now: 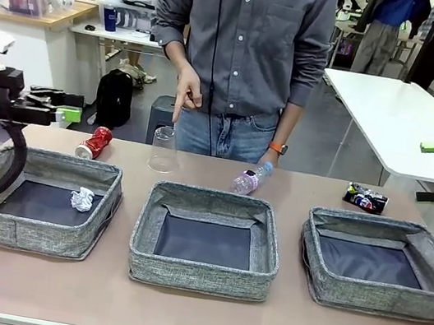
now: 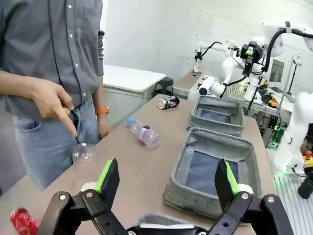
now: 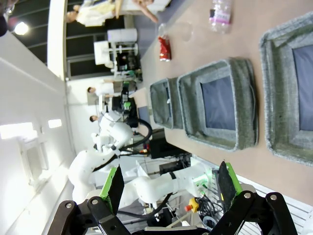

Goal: Sort the waste into the appropriate baskets.
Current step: Pick up the waste item pointed out by the person.

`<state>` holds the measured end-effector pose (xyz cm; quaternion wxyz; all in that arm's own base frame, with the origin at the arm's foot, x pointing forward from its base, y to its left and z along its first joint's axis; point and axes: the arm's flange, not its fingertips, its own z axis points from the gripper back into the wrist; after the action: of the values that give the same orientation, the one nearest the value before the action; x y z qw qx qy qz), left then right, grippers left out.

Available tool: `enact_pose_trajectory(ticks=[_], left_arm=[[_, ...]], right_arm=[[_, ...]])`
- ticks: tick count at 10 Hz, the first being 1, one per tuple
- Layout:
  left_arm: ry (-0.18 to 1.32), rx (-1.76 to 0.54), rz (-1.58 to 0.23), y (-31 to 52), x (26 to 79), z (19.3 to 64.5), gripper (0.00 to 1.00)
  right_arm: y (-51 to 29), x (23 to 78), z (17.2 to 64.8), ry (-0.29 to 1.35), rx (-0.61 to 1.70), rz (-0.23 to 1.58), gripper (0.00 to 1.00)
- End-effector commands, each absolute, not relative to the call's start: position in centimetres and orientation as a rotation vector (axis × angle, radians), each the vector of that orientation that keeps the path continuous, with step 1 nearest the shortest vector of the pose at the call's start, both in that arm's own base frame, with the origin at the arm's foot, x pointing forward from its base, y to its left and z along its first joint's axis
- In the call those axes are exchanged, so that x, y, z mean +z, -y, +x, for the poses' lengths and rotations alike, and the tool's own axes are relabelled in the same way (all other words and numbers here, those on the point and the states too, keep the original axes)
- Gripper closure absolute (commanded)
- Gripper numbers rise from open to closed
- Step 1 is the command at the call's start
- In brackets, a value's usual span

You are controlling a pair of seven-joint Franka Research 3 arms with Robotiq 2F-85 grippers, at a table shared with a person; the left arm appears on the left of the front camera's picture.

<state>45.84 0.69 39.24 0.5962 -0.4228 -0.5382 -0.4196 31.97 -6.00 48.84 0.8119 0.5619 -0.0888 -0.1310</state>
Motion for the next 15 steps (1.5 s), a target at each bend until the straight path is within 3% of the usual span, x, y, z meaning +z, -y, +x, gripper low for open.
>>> enact_pose_trajectory(ticks=[1,2,5,9,11,15], left_arm=[[1.271,-1.055,-0.996,1.2,37.4,51.0,0.0],[1.229,-1.064,-1.009,1.7,36.6,52.0,0.0],[1.199,-1.123,-0.828,4.7,33.9,55.8,0.0],[1.009,-1.273,-0.664,9.0,32.0,60.5,0.0],[0.869,-1.321,-0.688,10.3,31.2,62.3,0.0],[0.795,-1.188,-0.65,11.6,30.4,66.6,0.0]], right_arm=[[6.1,48.8,31.9,0.198,-0.265,1.202,0.0],[6.1,48.8,31.9,0.198,-0.265,1.202,0.0],[6.1,48.8,31.9,0.198,-0.265,1.202,0.0],[6.1,48.8,31.9,0.198,-0.265,1.202,0.0],[6.1,48.8,31.9,0.198,-0.265,1.202,0.0],[6.1,48.8,31.9,0.198,-0.265,1.202,0.0]])
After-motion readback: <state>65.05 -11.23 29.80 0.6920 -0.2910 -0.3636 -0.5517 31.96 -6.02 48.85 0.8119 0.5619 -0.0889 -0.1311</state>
